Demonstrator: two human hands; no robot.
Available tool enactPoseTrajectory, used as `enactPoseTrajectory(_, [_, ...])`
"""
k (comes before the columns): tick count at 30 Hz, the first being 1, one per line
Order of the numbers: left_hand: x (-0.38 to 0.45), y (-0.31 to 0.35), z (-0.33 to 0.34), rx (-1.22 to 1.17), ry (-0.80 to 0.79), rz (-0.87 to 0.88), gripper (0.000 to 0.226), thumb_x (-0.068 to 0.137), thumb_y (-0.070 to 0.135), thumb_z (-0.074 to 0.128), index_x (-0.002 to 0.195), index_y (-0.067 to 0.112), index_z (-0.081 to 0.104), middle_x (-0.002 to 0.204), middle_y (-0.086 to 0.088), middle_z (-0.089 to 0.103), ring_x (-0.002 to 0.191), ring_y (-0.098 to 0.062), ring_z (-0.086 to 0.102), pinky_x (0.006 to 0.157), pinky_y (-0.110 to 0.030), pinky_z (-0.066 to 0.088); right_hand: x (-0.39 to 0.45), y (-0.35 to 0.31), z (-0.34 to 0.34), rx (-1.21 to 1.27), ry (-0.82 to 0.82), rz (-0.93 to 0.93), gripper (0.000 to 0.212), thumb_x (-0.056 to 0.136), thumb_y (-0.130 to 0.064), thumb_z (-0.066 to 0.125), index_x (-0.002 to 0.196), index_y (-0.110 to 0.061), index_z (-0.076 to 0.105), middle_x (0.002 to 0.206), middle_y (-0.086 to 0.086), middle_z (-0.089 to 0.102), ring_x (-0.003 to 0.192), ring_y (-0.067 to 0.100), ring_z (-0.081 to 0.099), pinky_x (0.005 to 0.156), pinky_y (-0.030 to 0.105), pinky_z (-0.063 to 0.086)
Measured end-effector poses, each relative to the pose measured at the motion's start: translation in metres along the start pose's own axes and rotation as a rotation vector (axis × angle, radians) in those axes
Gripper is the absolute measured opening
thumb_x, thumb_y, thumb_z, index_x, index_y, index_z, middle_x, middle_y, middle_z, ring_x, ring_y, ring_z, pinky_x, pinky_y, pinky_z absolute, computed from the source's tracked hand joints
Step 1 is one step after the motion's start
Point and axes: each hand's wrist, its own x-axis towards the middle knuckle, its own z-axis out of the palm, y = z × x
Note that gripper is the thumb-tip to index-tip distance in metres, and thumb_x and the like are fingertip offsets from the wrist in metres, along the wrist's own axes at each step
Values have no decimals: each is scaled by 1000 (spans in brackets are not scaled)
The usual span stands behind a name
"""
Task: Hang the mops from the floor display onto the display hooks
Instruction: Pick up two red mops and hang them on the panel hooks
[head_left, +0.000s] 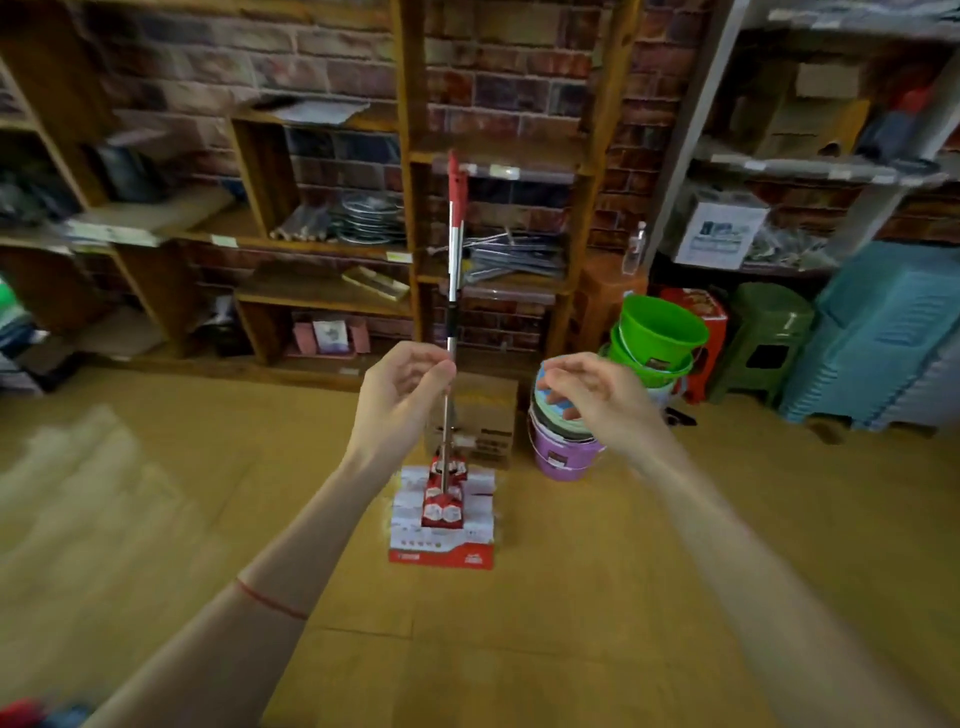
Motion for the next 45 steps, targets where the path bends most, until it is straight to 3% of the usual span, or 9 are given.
enactPoseTrajectory(3, [45, -25, -12, 35, 32, -20, 20, 93, 36, 66, 103, 21, 72, 97, -4, 78, 91, -22, 74, 80, -37, 58, 57, 12, 19, 24, -59, 20, 6, 98, -32, 66, 102, -31, 70, 101, 3, 79, 95, 13, 74, 79, 26, 53])
enactPoseTrajectory(7, [115, -70, -28, 45, 51, -31, 11, 97, 28, 65, 103, 22, 72, 96, -4, 78, 88, -19, 75, 78, -34, 57, 136, 26, 53, 29, -81, 55, 23, 85, -48, 65, 101, -33, 72, 98, -2, 80, 96, 11, 74, 80, 28, 54])
enactPoseTrajectory(13, [220, -140, -55, 49, 31, -120, 10, 98, 24, 67, 105, 21, 73, 94, 2, 79, 87, -15, 75, 78, -33, 58, 242, 53, 102, 25, -80, 137, 10, 95, -40, 66, 102, -35, 71, 101, -3, 79, 102, 12, 72, 95, 41, 58])
enactPoseTrajectory(20, [325, -195, -66, 57, -16, -178, 10, 91, 36, 65, 98, 31, 71, 95, 0, 78, 88, -19, 74, 78, -38, 58, 350, 77, 127, 2, -53, 195, 12, 98, -38, 64, 105, -33, 71, 104, -4, 78, 103, 10, 71, 99, 44, 56])
enactPoseTrajectory(28, [438, -270, -48, 75, -28, -258, 11, 91, 33, 66, 98, 28, 73, 94, 0, 78, 86, -16, 74, 77, -39, 57, 490, 134, 145, 7, -69, 271, 15, 98, -37, 63, 110, -31, 71, 106, -5, 76, 103, 7, 70, 101, 41, 55])
enactPoseTrajectory(34, [514, -322, -36, 84, -84, -291, 8, 93, 30, 66, 98, 28, 72, 96, -3, 78, 85, -14, 73, 74, -30, 54, 579, 174, 165, 20, -77, 361, 13, 99, -33, 63, 109, -29, 70, 107, -2, 76, 103, 8, 69, 100, 36, 55])
enactPoseTrajectory(38, [569, -361, -30, 70, -123, -296, 9, 93, 29, 65, 97, 27, 72, 93, -5, 77, 87, -24, 73, 75, -35, 55, 633, 202, 186, -34, -67, 395, 27, 97, -37, 65, 120, -23, 70, 111, -6, 72, 107, 5, 66, 97, 27, 53])
enactPoseTrajectory(42, [620, -408, -22, 43, -196, -324, 8, 94, 24, 66, 98, 25, 72, 95, -6, 77, 87, -20, 74, 70, -20, 53, 689, 233, 209, -66, -26, 390, 30, 96, -32, 69, 122, -17, 67, 103, -17, 66, 94, -9, 60, 78, 4, 46])
enactPoseTrajectory(45, [650, -443, -20, 45, -238, -356, 9, 96, 17, 67, 96, 24, 72, 93, -6, 77, 84, -12, 72, 70, -20, 53, 732, 260, 226, -93, 44, 408, 41, 94, -31, 73, 129, -13, 63, 111, -8, 69, 98, -2, 65, 90, 14, 53])
